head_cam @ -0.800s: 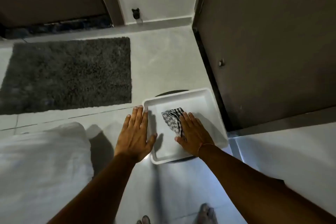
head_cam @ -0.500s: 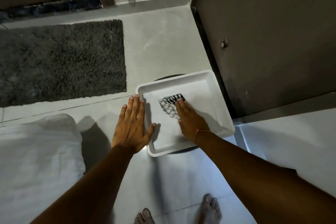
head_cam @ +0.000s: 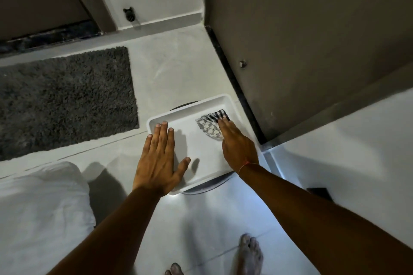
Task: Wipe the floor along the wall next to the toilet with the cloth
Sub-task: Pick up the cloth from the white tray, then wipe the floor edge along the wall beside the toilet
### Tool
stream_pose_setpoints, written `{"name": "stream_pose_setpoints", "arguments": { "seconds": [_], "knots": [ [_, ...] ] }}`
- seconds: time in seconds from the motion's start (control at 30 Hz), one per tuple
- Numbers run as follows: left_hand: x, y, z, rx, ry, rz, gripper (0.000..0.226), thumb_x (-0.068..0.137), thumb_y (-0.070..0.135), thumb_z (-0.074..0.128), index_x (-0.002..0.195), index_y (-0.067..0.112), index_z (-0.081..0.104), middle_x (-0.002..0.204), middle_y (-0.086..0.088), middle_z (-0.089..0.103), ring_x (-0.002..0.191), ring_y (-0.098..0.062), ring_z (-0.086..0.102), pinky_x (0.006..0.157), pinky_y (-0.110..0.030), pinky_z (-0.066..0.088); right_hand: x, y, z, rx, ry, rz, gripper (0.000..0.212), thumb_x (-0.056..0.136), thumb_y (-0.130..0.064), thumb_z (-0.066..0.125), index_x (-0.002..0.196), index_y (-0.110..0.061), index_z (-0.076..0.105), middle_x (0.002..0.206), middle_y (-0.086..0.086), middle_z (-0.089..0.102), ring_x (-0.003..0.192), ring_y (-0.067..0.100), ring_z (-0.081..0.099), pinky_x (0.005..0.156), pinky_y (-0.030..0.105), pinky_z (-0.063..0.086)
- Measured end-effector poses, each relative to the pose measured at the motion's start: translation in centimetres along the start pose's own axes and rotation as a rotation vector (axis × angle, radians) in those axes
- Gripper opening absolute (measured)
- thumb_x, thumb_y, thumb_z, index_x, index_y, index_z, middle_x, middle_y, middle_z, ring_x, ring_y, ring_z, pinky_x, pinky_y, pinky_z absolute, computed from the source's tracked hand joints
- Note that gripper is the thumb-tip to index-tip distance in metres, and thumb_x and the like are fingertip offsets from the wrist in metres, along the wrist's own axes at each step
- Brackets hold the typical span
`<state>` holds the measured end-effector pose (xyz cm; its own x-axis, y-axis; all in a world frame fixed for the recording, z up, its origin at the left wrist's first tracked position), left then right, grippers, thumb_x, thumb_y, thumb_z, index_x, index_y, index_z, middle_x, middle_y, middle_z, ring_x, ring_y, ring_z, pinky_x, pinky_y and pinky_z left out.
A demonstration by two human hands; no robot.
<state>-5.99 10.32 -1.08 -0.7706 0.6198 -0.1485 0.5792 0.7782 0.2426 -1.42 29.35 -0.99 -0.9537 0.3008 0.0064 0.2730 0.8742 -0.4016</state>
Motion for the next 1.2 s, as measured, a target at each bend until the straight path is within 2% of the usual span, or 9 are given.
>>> {"name": "stream_pose_setpoints", "arguments": {
  "seconds": [0.13, 0.27, 0.47, 0.73, 0.83, 0.9, 0.97, 1.03, 1.2],
  "knots": [
    [-1.8, 6.2, -1.4, -0.065, 0.035, 0.138, 0.086, 0.096, 0.059, 0.030, 0.157, 0.004, 0.006, 0.166, -0.017, -0.002, 0.154, -0.030, -0.003, 0.124, -0.045, 0.001, -6.4, 4.7, -6.0, 0.054, 0.192, 0.106, 0.054, 0.087, -0.002, 0.062, 0.138, -0.007, 0.046, 0.140, 0.013, 0.052, 0.124, 0.028, 0.054, 0.088, 0.036, 0.053],
    [-6.2, 13.4, 1.4, -0.195, 0.030, 0.305, 0.082, 0.096, 0.052, 0.042, 0.156, 0.003, 0.013, 0.166, -0.019, 0.009, 0.154, -0.032, 0.005, 0.125, -0.046, 0.008, -17.1, 11.5, -5.2, 0.009, 0.200, 0.280, 0.050, 0.092, -0.007, 0.052, 0.141, -0.008, 0.042, 0.143, 0.012, 0.050, 0.128, 0.026, 0.051, 0.092, 0.039, 0.053],
    [-11.7, 19.1, 16.8, -0.171, -0.135, 0.402, 0.084, 0.096, 0.056, 0.038, 0.157, 0.006, 0.012, 0.167, -0.015, 0.008, 0.155, -0.027, 0.003, 0.124, -0.038, 0.002, -31.1, 21.0, 3.9, -0.119, 0.083, 0.572, 0.065, 0.072, 0.008, 0.072, 0.132, -0.009, 0.054, 0.134, 0.011, 0.059, 0.119, 0.028, 0.059, 0.091, 0.040, 0.049],
    [-10.1, 18.8, 35.9, -0.103, -0.226, 0.400, 0.087, 0.091, 0.060, 0.038, 0.157, 0.007, 0.015, 0.167, -0.012, 0.009, 0.154, -0.028, 0.006, 0.122, -0.030, -0.006, -33.8, 31.5, 17.4, -0.238, 0.042, 0.630, 0.050, 0.083, 0.009, 0.033, 0.127, 0.002, 0.054, 0.132, 0.023, 0.058, 0.118, 0.034, 0.059, 0.092, 0.044, 0.054],
    [-7.8, 18.4, 40.1, -0.098, -0.222, 0.406, 0.089, 0.091, 0.062, 0.037, 0.157, 0.007, 0.013, 0.166, -0.011, 0.008, 0.154, -0.027, 0.006, 0.122, -0.031, -0.004, -33.2, 33.9, 20.9, -0.255, 0.016, 0.647, 0.048, 0.084, 0.004, 0.031, 0.127, 0.005, 0.053, 0.132, 0.025, 0.056, 0.117, 0.036, 0.059, 0.093, 0.046, 0.052],
    [-6.6, 18.4, 43.2, -0.066, -0.218, 0.444, 0.090, 0.091, 0.060, 0.040, 0.156, 0.004, 0.015, 0.166, -0.015, 0.012, 0.153, -0.029, 0.010, 0.123, -0.034, 0.000, -33.5, 34.3, 23.4, -0.287, 0.026, 0.672, 0.049, 0.087, 0.001, 0.040, 0.136, 0.003, 0.044, 0.143, 0.022, 0.047, 0.128, 0.034, 0.049, 0.104, 0.045, 0.043],
    [-5.7, 18.2, 45.1, -0.037, -0.227, 0.461, 0.090, 0.091, 0.061, 0.040, 0.156, 0.003, 0.014, 0.166, -0.016, 0.012, 0.154, -0.031, 0.010, 0.123, -0.038, 0.004, -34.1, 34.0, 24.4, -0.239, 0.038, 0.697, 0.059, 0.092, -0.016, 0.045, 0.146, -0.001, 0.026, 0.155, 0.020, 0.026, 0.143, 0.033, 0.025, 0.117, 0.046, 0.020],
    [-5.2, 18.1, 46.3, -0.034, -0.240, 0.459, 0.091, 0.092, 0.062, 0.039, 0.156, 0.004, 0.013, 0.166, -0.015, 0.009, 0.154, -0.029, 0.007, 0.123, -0.041, 0.008, -34.7, 32.6, 24.6, -0.200, 0.022, 0.583, 0.064, 0.093, -0.028, 0.041, 0.148, -0.003, 0.020, 0.157, 0.019, 0.015, 0.146, 0.033, 0.011, 0.119, 0.048, 0.009],
    [-4.4, 17.7, 46.0, -0.032, -0.243, 0.476, 0.090, 0.091, 0.061, 0.041, 0.156, 0.004, 0.014, 0.166, -0.016, 0.012, 0.154, -0.028, 0.006, 0.123, -0.042, 0.011, -33.8, 32.2, 25.8, -0.338, -0.281, 0.100, 0.069, 0.088, -0.020, 0.042, 0.150, -0.006, 0.015, 0.158, 0.015, 0.017, 0.147, 0.031, 0.008, 0.115, 0.050, 0.018]
  ]
}}
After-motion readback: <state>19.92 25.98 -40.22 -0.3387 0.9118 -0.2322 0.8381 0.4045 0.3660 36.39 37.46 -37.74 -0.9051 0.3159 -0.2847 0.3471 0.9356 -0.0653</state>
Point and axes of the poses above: each hand's wrist, its own x-axis towards the middle knuckle, its own z-axis out of the palm, y = z × x, the point moved 10 cm from there along x, towards the middle knuckle
